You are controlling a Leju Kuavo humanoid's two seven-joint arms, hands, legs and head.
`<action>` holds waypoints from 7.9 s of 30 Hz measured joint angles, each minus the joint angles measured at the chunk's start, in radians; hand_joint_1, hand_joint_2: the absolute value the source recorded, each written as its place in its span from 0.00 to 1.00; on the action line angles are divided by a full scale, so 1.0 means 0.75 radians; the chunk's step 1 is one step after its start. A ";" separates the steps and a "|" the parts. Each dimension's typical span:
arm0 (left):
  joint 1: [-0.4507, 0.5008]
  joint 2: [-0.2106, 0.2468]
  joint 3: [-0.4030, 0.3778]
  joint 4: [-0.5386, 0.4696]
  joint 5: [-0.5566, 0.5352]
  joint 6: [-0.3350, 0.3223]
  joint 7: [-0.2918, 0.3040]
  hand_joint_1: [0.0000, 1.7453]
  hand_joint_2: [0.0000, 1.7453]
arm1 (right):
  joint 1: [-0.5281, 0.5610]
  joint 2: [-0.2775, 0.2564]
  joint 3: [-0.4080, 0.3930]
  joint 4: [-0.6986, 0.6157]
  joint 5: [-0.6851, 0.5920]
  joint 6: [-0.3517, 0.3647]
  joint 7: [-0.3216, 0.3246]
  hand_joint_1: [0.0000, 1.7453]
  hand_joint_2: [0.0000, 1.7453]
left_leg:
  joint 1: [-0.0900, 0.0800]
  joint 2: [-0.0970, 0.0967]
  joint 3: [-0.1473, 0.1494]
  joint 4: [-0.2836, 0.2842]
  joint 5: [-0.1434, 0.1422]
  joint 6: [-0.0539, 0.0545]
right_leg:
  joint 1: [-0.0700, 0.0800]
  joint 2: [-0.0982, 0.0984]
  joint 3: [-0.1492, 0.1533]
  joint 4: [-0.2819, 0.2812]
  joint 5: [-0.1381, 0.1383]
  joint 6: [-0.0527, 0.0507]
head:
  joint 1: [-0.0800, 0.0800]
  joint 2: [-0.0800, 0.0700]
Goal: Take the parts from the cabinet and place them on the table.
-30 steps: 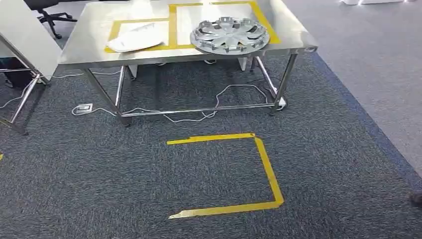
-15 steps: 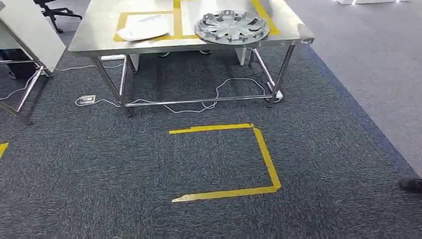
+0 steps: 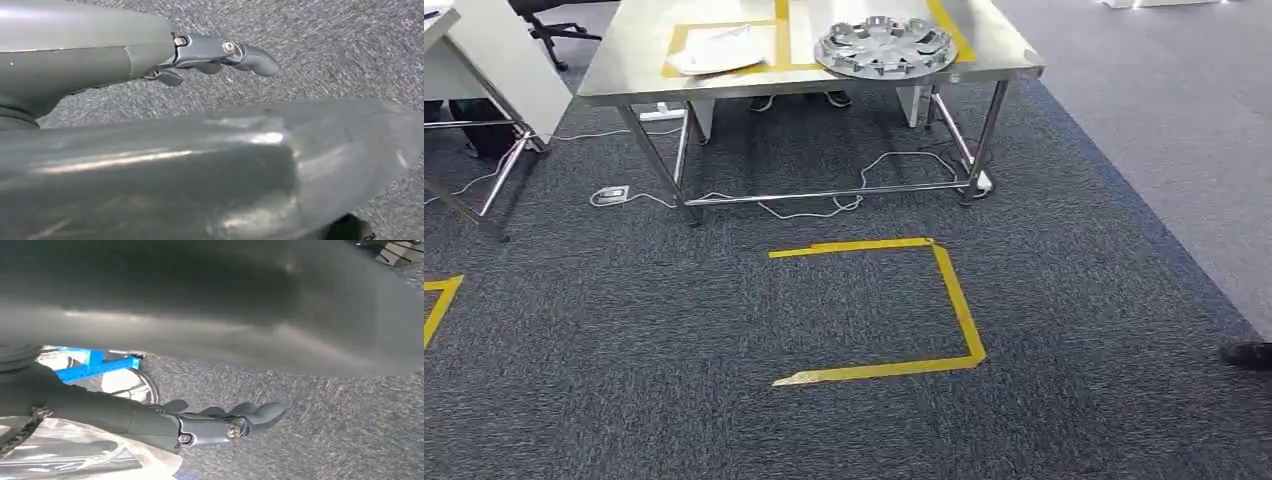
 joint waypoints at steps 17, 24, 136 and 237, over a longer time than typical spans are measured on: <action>0.013 -0.002 0.016 -0.001 -0.014 0.000 0.019 0.00 0.00 | -0.001 -0.002 0.001 0.007 -0.015 -0.002 -0.006 0.00 0.00 | -0.014 0.003 -0.045 -0.039 0.017 0.038 | -0.010 0.006 -0.030 -0.009 0.066 0.020 | 0.005 0.000; 0.013 -0.004 0.016 -0.001 0.015 0.000 0.012 0.00 0.00 | 0.000 -0.002 -0.001 0.007 -0.051 -0.002 -0.018 0.00 0.00 | -0.015 0.003 -0.050 -0.039 0.018 0.039 | -0.010 0.006 -0.038 -0.007 0.065 0.024 | 0.005 0.000; 0.014 0.006 0.020 -0.006 0.159 -0.025 -0.091 0.00 0.00 | 0.033 0.034 -0.082 0.013 -0.196 -0.003 -0.128 0.00 0.00 | 0.006 -0.118 -0.110 0.006 0.018 0.034 | -0.032 0.062 -0.042 0.133 -0.036 0.048 | -0.008 0.000; -0.093 0.033 -0.200 -0.005 0.400 -0.004 -0.156 0.00 0.00 | -0.070 0.009 0.053 0.069 -0.323 -0.004 -0.219 0.00 0.00 | 0.014 -0.177 -0.121 0.017 0.002 -0.027 | -0.035 0.110 -0.021 0.066 -0.066 0.023 | -0.018 0.000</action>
